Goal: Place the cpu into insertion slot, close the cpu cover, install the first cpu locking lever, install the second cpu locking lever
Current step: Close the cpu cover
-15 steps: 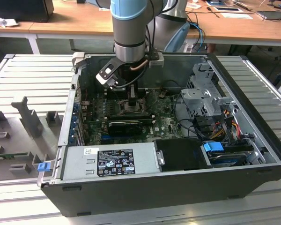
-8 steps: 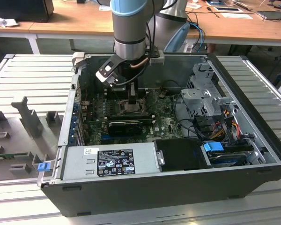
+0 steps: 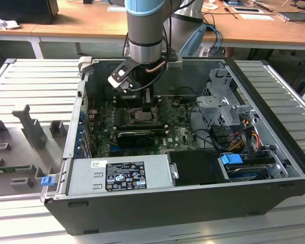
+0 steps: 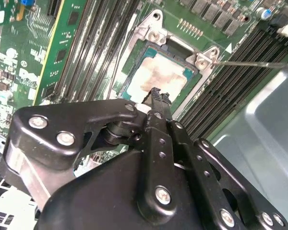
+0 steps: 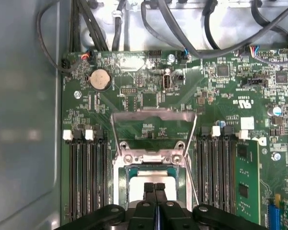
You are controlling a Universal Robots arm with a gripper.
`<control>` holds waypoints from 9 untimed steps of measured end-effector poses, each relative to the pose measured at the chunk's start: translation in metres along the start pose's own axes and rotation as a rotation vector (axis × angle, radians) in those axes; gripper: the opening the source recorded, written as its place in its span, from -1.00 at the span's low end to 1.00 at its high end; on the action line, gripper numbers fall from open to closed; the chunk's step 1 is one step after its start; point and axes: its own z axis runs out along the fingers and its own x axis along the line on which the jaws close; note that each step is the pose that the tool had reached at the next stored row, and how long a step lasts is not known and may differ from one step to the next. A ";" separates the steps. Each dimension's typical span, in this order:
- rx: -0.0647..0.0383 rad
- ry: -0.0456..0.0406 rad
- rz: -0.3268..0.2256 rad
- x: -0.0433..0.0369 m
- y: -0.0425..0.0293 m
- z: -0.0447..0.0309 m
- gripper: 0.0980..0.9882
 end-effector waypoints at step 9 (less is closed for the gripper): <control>0.003 0.0000 0.000 0.0006 0.0036 -0.0233 -0.98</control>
